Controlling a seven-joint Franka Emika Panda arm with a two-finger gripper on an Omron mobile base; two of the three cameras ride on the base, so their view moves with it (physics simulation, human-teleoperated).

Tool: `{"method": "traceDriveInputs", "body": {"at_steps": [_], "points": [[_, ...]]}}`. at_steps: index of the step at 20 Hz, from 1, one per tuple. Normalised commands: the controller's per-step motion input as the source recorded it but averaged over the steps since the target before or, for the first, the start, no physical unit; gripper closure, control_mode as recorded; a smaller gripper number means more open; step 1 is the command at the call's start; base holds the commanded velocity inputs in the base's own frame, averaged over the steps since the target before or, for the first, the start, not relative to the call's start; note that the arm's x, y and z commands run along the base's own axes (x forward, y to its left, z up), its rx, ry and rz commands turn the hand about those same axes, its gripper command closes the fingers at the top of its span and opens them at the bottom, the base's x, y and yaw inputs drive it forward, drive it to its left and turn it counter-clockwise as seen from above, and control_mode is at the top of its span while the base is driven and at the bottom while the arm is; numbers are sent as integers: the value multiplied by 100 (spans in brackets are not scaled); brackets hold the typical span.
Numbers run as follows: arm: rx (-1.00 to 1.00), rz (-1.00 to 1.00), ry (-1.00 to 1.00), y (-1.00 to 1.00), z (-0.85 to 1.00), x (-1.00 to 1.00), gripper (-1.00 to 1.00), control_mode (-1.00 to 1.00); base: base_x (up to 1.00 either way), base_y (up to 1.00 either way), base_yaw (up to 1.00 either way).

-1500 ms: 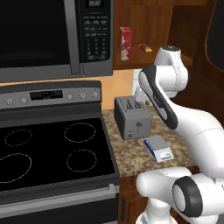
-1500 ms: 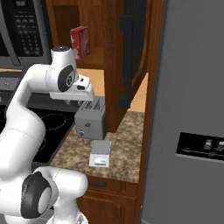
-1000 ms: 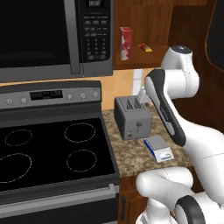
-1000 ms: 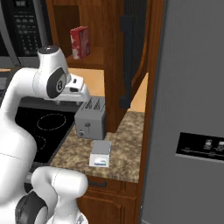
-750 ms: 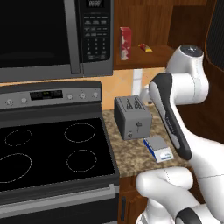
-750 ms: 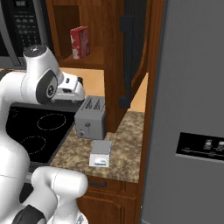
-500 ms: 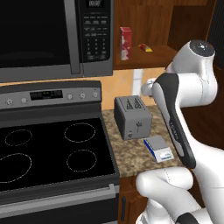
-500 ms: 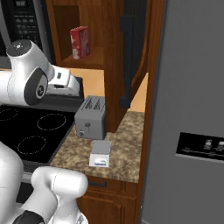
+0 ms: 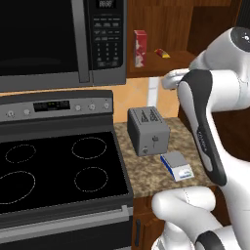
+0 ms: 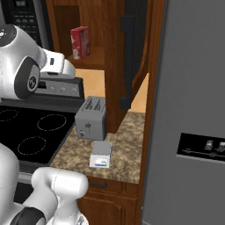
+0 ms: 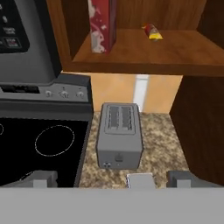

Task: Pick the cereal and place it on the digital scale for weighing, and close the cabinet.

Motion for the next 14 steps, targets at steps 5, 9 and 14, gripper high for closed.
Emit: {"method": "traceDriveInputs", "body": {"at_steps": [5, 9, 14], "points": [[0, 0, -37, 0, 15, 6, -100, -100, 0, 0, 0], [0, 0, -38, 0, 22, 14, -100, -100, 0, 0, 0], [1, 0, -23, 0, 26, 18, -100, -100, 0, 0, 0]]}}
